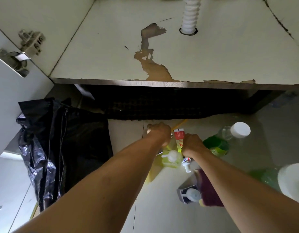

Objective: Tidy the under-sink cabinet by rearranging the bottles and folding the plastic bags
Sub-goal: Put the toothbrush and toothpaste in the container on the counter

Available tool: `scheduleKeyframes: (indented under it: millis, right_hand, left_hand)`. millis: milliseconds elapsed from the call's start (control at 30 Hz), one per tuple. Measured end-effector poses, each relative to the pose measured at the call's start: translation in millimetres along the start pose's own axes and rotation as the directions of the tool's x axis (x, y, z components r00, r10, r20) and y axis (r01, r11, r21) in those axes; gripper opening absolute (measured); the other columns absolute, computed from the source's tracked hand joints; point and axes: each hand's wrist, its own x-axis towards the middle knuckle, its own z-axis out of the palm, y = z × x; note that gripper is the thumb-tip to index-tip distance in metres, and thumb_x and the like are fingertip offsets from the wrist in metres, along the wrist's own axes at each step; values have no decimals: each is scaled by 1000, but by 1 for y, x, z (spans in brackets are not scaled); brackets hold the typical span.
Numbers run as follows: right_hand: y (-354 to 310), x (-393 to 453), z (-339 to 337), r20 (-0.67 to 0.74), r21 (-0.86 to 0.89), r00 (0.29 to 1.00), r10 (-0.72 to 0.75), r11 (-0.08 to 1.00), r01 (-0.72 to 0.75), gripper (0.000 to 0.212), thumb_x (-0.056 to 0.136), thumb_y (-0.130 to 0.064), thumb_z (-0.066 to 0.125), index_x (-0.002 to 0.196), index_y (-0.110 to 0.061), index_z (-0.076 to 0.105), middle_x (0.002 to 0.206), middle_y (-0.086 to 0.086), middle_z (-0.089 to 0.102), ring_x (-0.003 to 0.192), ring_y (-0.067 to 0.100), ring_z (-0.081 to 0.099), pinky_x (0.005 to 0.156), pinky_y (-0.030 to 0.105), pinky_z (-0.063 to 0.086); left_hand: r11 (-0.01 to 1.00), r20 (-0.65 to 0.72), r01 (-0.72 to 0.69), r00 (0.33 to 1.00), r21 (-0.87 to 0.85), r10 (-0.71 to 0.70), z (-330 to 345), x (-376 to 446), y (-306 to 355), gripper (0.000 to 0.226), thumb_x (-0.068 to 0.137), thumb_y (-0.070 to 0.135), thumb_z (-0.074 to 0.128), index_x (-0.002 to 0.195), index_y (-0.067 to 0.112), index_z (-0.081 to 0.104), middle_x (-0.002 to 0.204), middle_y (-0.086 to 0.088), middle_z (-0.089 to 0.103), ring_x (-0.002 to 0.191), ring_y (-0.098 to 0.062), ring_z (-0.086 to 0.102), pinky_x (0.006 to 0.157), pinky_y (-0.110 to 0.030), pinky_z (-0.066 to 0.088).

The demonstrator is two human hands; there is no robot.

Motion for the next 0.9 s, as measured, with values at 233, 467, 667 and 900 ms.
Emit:
scheduleKeyframes:
  millis: [233, 467, 667, 900]
  right_hand:
    - [0, -9, -18, -98, 13, 994, -45, 999, 47, 16, 83, 4, 56, 93, -9, 53, 81, 5, 53, 72, 20, 54, 46, 20, 34]
    - [7, -28, -31, -170, 88, 983, -63, 993, 79, 31, 84, 7, 50, 62, -12, 39, 64, 1, 46, 51, 9, 42, 39, 17, 27]
    - [5, -39, -37, -189, 169, 981, -36, 983, 68, 13, 77, 6, 61, 87, -2, 61, 78, 10, 59, 69, 22, 60, 48, 23, 41]
    - [-3, -49, -56, -229, 165, 972, -56, 982, 96, 32, 84, -5, 55, 60, -16, 35, 64, 2, 42, 72, 25, 55, 46, 22, 36]
  left_hand:
    - [994, -51, 69, 996, -84, -73, 2, -6, 2, 33, 88, 9, 53, 121, 12, 57, 116, -8, 58, 112, -27, 56, 100, -38, 36]
    - [984, -49, 101, 993, -150, -109, 1, -11, 6, 40, 86, -4, 50, 122, 13, 57, 120, -9, 59, 114, -28, 56, 100, -40, 37]
    - [991, -21, -43, 999, -125, 41, -18, -22, -8, 35, 89, -3, 48, 123, 5, 55, 122, -14, 60, 109, -31, 60, 80, -33, 49]
    - [991, -102, -89, 992, -102, 79, -51, -37, -24, 15, 88, -3, 50, 99, 4, 58, 98, -14, 62, 76, -27, 56, 60, -31, 43]
